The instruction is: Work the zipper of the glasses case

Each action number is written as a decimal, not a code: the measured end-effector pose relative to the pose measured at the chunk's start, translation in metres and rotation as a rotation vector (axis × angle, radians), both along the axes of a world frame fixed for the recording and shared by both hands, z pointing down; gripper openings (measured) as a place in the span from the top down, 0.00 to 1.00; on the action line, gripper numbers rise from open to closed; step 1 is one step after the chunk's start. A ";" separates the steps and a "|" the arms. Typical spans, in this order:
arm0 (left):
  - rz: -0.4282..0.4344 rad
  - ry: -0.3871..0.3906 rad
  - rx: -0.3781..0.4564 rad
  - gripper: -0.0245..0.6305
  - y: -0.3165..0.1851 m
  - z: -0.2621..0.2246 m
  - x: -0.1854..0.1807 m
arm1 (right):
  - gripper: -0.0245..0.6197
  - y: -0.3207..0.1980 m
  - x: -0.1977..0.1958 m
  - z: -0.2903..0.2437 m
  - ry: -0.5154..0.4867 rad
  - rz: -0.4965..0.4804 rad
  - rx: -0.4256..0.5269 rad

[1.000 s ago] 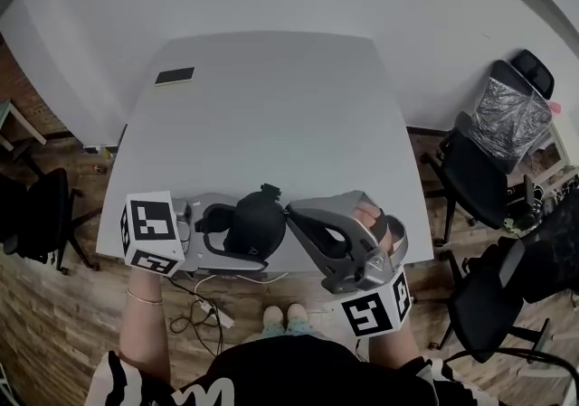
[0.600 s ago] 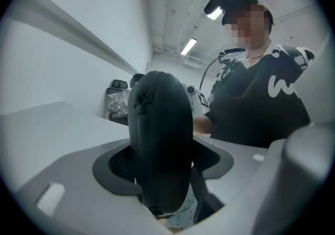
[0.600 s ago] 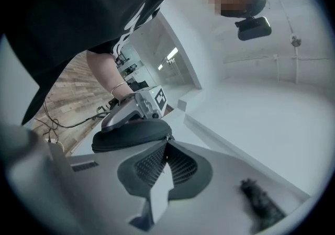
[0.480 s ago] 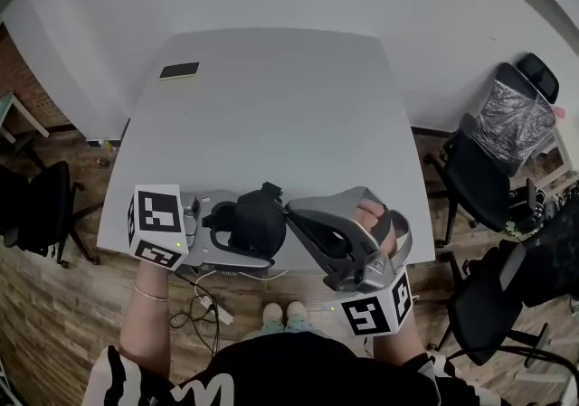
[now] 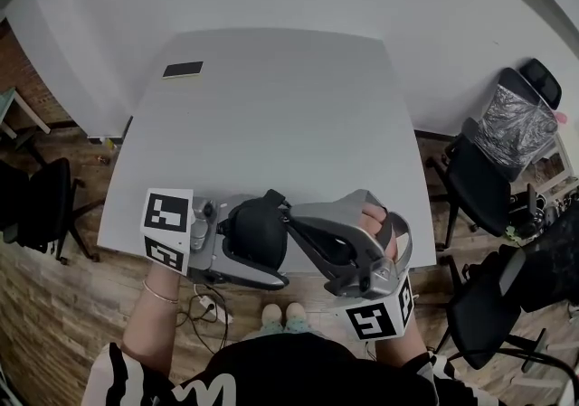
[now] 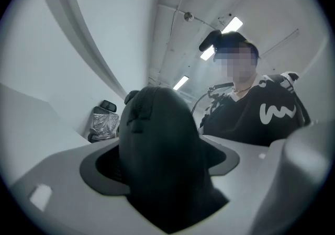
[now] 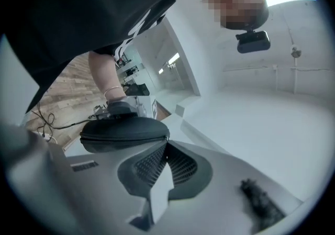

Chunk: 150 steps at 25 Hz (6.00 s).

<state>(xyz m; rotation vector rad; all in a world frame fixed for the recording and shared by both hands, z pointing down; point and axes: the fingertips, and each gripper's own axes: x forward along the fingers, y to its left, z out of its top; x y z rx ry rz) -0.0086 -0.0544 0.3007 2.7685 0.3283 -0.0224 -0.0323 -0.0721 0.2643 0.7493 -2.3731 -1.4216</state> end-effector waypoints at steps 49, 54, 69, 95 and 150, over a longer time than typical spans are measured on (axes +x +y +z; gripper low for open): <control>0.241 -0.040 -0.219 0.57 0.030 0.011 0.005 | 0.95 0.020 0.014 0.015 0.417 -0.039 -0.221; 0.292 0.299 -0.404 0.54 0.032 -0.034 0.003 | 0.95 0.008 0.007 -0.009 0.332 0.015 -0.093; 0.016 0.419 -0.352 0.52 0.000 -0.049 -0.002 | 0.95 0.009 0.015 -0.016 0.393 -0.009 -0.047; -0.121 0.386 -0.155 0.57 -0.015 -0.089 -0.032 | 0.95 0.004 0.039 -0.039 0.238 0.085 0.020; -0.273 -0.435 0.606 0.56 -0.001 -0.068 0.003 | 0.95 0.013 0.031 -0.026 0.298 0.121 0.064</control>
